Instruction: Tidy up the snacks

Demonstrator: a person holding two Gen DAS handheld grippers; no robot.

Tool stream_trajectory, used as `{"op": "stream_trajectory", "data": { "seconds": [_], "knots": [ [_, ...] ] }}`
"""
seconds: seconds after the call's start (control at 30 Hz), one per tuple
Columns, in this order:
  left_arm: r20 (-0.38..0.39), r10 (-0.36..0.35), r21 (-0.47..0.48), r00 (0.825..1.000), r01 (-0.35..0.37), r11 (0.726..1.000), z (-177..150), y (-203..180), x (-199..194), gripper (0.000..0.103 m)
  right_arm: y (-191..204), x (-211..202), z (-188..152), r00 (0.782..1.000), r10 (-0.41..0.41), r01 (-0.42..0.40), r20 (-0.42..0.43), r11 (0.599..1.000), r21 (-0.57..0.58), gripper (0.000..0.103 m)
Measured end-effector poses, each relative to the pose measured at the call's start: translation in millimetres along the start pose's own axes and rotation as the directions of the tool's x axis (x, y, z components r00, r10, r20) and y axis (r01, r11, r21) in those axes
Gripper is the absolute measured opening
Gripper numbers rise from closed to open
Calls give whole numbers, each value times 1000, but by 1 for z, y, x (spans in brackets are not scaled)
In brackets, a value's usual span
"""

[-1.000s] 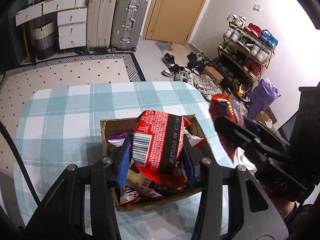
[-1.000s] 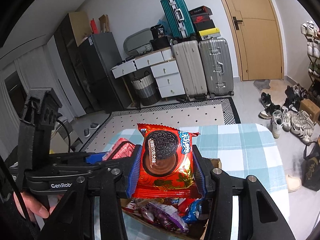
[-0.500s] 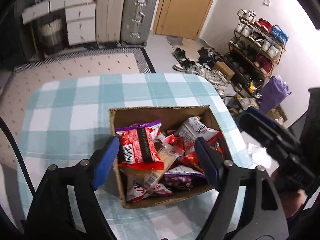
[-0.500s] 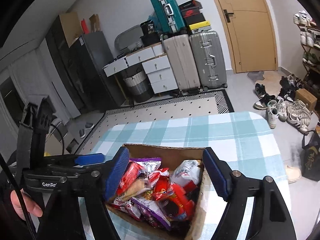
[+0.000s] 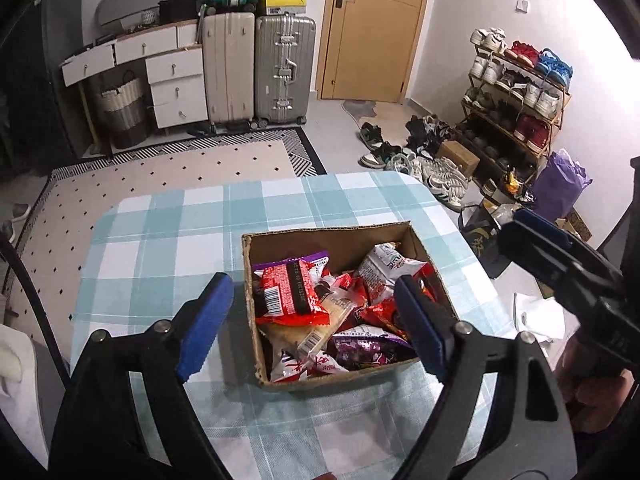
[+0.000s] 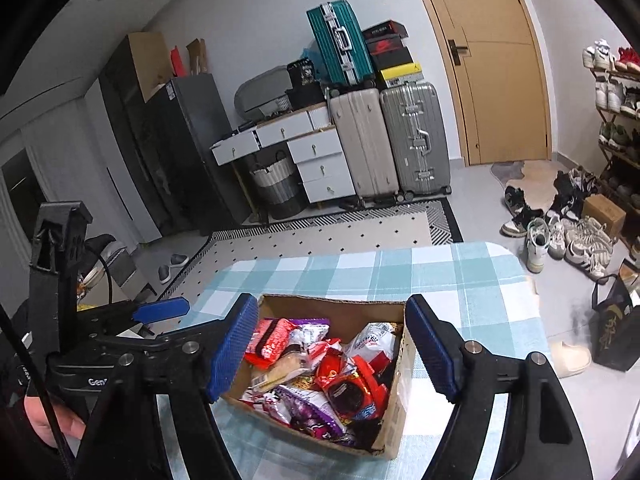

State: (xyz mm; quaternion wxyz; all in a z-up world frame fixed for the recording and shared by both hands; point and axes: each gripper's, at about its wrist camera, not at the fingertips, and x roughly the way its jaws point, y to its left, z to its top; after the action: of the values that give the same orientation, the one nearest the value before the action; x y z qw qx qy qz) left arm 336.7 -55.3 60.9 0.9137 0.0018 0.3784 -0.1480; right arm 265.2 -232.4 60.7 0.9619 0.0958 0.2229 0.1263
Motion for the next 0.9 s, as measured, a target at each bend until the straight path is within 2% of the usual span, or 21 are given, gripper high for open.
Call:
{"op": "stream_trajectory", "data": {
  "seconds": [0.17, 0.4, 0.57, 0.9],
  "knots": [
    [59, 46, 15, 997, -47, 999, -6, -3, -35, 83, 15, -30, 1, 999, 0, 2, 50, 1000, -29, 86],
    [157, 85, 5, 984, -87, 996, -18, 0, -87, 87, 27, -71, -10, 996, 20, -17, 90, 999, -42, 86],
    [224, 120, 8, 967, -124, 992, -38, 0, -120, 102, 37, -97, -24, 993, 32, -26, 115, 998, -54, 86],
    [270, 126, -21, 955, -125, 992, -75, 7, -155, 102, 51, -136, -54, 987, 50, -40, 151, 997, -66, 93]
  ]
}}
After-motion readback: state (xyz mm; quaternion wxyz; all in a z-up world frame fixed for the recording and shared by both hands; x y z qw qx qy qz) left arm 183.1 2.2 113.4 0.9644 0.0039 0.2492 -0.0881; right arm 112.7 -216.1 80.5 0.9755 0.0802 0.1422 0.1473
